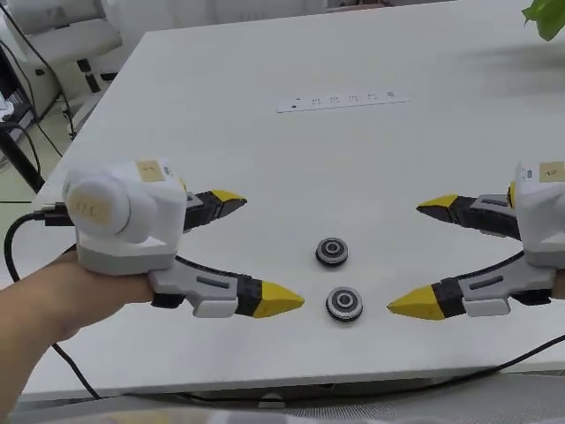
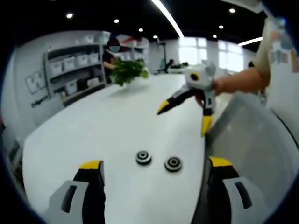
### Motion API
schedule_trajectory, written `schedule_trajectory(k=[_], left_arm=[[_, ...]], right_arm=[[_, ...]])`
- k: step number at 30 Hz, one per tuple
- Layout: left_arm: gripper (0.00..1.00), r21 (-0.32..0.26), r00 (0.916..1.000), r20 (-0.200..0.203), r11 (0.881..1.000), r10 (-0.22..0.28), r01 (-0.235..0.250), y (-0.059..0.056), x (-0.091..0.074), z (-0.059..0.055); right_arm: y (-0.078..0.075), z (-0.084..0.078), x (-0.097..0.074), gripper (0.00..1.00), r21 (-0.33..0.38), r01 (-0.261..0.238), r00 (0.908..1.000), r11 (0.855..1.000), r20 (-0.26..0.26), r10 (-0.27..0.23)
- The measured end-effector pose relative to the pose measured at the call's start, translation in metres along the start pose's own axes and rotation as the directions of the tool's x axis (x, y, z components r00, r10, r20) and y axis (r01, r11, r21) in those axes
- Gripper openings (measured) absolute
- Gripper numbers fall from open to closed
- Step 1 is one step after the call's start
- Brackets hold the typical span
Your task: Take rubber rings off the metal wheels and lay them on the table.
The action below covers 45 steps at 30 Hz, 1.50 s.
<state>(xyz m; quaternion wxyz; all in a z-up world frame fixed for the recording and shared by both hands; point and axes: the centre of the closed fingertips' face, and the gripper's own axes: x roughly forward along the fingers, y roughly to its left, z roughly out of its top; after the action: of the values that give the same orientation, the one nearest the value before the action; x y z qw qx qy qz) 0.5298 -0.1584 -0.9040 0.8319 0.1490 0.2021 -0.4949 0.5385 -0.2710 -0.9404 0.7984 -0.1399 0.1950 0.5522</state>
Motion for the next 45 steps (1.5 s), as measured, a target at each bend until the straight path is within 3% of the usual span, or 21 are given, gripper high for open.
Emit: schedule_trajectory(k=[20, 30, 34, 45], left_arm=[[0.82, 0.002, 0.9950, -0.056, 0.997, -0.082, 0.083, -0.009, 0.033, -0.019], [0.72, -0.009, 0.9890, -0.075, 0.992, -0.127, 0.127, -0.015, 0.046, -0.028], [0.69, -0.004, 0.9844, -0.100, 0.989, -0.145, 0.145, -0.017, 0.050, -0.037], [0.58, -0.003, 0.9761, -0.128, 0.984, -0.176, 0.177, -0.023, 0.061, -0.044]], right_arm=[[0.011, -0.018, 0.029, 0.75, -0.021, -0.078, 0.9959, 0.997, -0.048, 0.077], [0.014, -0.029, 0.040, 0.64, -0.021, -0.113, 0.9908, 0.993, -0.077, 0.111], [0.019, -0.031, 0.043, 0.61, -0.032, -0.131, 0.9878, 0.991, -0.089, 0.128], [0.024, -0.037, 0.049, 0.49, -0.033, -0.162, 0.9818, 0.986, -0.106, 0.158]])
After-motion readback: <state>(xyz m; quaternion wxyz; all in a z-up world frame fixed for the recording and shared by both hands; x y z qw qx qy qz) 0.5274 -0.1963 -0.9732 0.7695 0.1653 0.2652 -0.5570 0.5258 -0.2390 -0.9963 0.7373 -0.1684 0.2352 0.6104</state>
